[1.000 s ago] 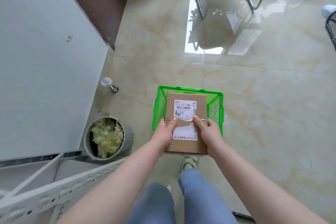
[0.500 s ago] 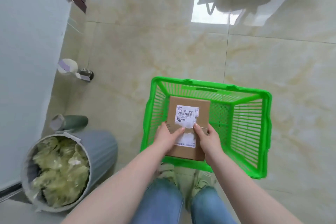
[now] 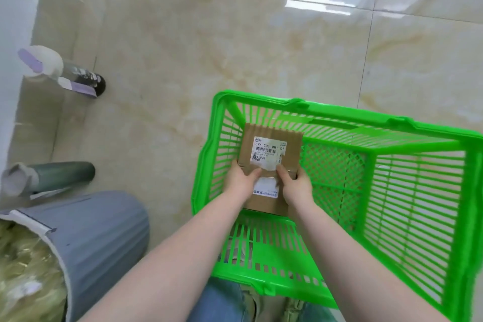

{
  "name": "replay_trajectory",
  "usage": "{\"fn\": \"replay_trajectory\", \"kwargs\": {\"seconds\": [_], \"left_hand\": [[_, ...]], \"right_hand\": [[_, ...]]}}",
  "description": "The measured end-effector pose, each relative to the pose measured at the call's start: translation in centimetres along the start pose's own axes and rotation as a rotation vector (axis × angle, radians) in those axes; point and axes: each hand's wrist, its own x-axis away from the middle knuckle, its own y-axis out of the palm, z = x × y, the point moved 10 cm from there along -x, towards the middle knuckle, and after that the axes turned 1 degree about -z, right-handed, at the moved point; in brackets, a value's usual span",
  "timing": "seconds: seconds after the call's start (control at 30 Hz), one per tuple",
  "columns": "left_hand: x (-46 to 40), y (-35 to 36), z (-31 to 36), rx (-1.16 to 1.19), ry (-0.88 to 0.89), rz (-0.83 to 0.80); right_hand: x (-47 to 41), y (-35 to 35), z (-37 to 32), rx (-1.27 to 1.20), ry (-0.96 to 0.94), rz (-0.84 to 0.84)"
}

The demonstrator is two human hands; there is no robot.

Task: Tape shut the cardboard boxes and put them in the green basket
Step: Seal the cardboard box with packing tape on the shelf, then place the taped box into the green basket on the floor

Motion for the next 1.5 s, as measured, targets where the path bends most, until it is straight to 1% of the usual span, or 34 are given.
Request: {"fn": "replay_trajectory", "kwargs": {"seconds": [0.1, 0.27, 0.33, 0.47, 0.53, 0.57, 0.6, 0.67, 0.77, 0.83, 0.9, 1.03, 1.17, 1.33, 1.5], "left_hand": [[0.0, 0.0, -0.2, -0.031, -0.014, -0.01], [0.0, -0.2, 0.3, -0.155, -0.038, -0.001], [0.6, -0.6, 0.4, -0.194, -0.075, 0.05], [4.3, -2.1, 1.5, -0.255, -0.07, 0.244], [6.6, -2.7, 1.8, -0.28, -0.057, 0.28], [7.8, -3.1, 1.8, -0.249, -0.063, 0.272], [9.0, -3.5, 1.9, -0.17, -0.069, 0.249], [11.9, -4.6, 2.5, 0.127, -0.068, 0.187], [19.0, -7.4, 3.5, 0.628, -0.104, 0.073], [24.9, -9.8, 3.5, 0.852, -0.127, 0.026], [31.0, -12.6, 2.8, 1.01, -0.131, 0.038], [42.7, -17.5, 0.0, 1.261, -0.102, 0.129], [53.8, -20.1, -5.6, 1.495, -0.082, 0.283], [67.4, -20.7, -14.4, 1.797, -0.028, 0.495], [79.5, -20.5, -24.1, 2.03, 0.032, 0.749]], "right_hand": [[0.0, 0.0, -0.3, 0.046, -0.019, 0.006], [-0.3, -0.2, -0.5, 0.125, -0.057, 0.019], [-0.4, -0.1, -0.5, 0.186, -0.043, 0.013], [-0.3, -0.8, -0.3, 0.358, 0.074, 0.028], [1.1, -2.0, -0.9, 0.423, 0.109, 0.07], [2.3, -2.7, -1.6, 0.427, 0.112, 0.086], [3.8, -3.3, -2.5, 0.407, 0.098, 0.093], [7.9, -4.0, -5.0, 0.266, 0.044, 0.035], [16.1, -3.6, -9.7, 0.017, 0.007, -0.212], [22.0, -3.1, -12.7, -0.051, 0.006, -0.383], [28.0, -2.7, -15.3, -0.03, -0.006, -0.515], [39.2, -1.6, -18.2, 0.082, -0.03, -0.699], [50.3, 0.1, -17.4, 0.298, -0.063, -0.922], [64.7, 1.4, -11.8, 0.692, -0.082, -1.234], [78.6, 3.1, -3.7, 0.979, -0.111, -1.452]]}}
